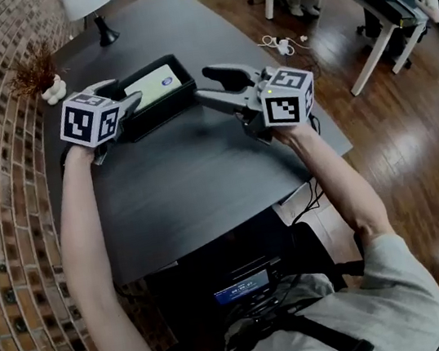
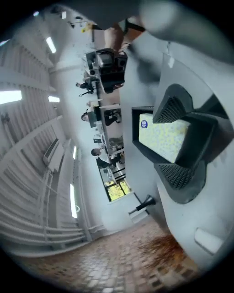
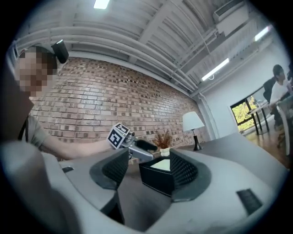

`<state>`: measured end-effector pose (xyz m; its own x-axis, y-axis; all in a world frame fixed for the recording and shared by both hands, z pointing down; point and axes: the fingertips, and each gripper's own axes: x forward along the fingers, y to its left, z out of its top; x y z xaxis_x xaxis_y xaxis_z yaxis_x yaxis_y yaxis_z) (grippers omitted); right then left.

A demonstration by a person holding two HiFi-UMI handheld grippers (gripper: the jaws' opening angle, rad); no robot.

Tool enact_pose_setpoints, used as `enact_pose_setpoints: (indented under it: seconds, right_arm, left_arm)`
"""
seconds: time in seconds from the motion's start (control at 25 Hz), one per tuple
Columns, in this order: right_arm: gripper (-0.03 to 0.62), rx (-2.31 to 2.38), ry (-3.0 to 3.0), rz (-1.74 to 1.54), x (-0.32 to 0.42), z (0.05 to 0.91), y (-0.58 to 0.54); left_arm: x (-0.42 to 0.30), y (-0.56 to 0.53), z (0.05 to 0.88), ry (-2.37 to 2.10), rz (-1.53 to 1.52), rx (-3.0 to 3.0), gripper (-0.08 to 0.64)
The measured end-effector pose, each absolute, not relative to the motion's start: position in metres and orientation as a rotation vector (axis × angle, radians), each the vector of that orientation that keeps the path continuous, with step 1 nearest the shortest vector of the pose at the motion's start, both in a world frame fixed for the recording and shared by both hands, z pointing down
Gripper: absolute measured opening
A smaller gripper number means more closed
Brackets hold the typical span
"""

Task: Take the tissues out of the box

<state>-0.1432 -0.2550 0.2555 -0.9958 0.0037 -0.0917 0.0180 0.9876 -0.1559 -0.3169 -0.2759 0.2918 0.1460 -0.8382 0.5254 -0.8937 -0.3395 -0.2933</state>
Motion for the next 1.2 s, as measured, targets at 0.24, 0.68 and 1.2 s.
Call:
enact_pose_setpoints:
  seconds: [0.24, 0.68, 1.2]
  right_arm:
    - [0.278, -0.022, 3.028, -0.268, -0.130, 0.278, -0.255]
    - [0.278, -0.002, 3.077, -0.241, -0.134, 0.293, -0.248]
    - [0.278, -0.063, 3.098, -0.312, -0.117, 0.313, -0.262]
  left_arm:
    - [-0.332, -0.290, 0.272, -1.733, 2.022, 2.235, 0.300]
    - [-0.325, -0.295, 0.335, -0.738, 3.111, 2.080, 0.370]
    - [-0.309, -0.287, 0.361, -0.336, 3.333, 2.115, 0.256]
